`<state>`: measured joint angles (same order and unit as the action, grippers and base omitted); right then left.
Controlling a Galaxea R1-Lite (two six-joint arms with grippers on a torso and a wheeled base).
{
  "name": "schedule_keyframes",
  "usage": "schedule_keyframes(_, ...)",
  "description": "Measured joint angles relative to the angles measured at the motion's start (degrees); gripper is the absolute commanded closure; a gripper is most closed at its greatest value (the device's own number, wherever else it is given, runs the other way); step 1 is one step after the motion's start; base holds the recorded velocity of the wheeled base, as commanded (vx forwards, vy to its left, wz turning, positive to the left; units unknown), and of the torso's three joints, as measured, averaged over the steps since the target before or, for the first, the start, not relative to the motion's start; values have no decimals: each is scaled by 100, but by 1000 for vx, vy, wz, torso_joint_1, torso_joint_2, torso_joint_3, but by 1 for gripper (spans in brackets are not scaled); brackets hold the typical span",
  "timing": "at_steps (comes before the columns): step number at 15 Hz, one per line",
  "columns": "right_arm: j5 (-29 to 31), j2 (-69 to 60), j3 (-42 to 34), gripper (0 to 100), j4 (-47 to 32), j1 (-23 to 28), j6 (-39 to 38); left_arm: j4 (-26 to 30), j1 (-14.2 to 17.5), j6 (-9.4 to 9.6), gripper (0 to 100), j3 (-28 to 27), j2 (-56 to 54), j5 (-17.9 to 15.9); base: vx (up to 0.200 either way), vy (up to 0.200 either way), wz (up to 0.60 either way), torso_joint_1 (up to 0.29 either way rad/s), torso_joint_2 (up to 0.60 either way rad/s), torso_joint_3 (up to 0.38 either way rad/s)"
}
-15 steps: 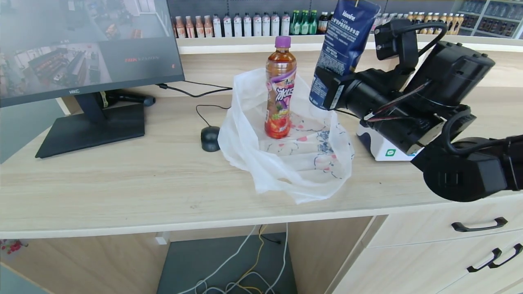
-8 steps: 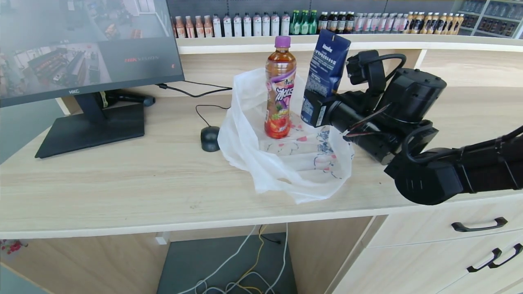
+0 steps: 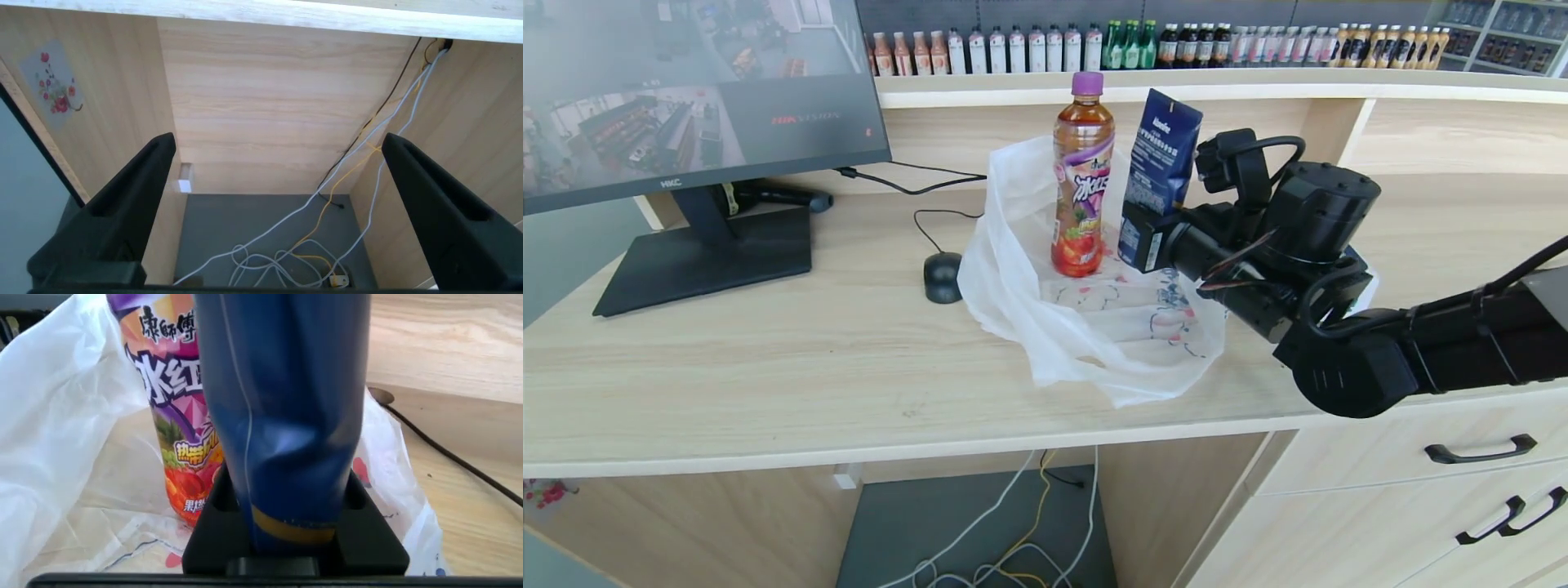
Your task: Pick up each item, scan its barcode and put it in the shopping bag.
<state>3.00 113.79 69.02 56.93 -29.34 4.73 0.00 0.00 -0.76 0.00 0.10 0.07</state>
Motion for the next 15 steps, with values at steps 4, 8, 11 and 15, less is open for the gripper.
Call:
schedule_keyframes(4, -2, 57, -113, 100, 30, 55, -24, 0, 0, -2, 0, 0, 0, 0, 0, 0, 0, 0, 0, 0)
schedule_keyframes(8, -2, 115, -137, 100, 35, 95, -28, 0, 0, 0, 0, 0, 0, 0, 0, 0, 0, 0, 0, 0)
schedule_keyframes(11, -2, 148, -150, 100, 30, 96, -30, 0, 0, 0, 0, 0, 0, 2, 0, 0, 0, 0, 0, 0)
schedule_keyframes(15, 0, 193, -249, 100, 152, 90, -150, 0, 0, 0, 0, 0, 0, 0, 0, 0, 0, 0, 0, 0)
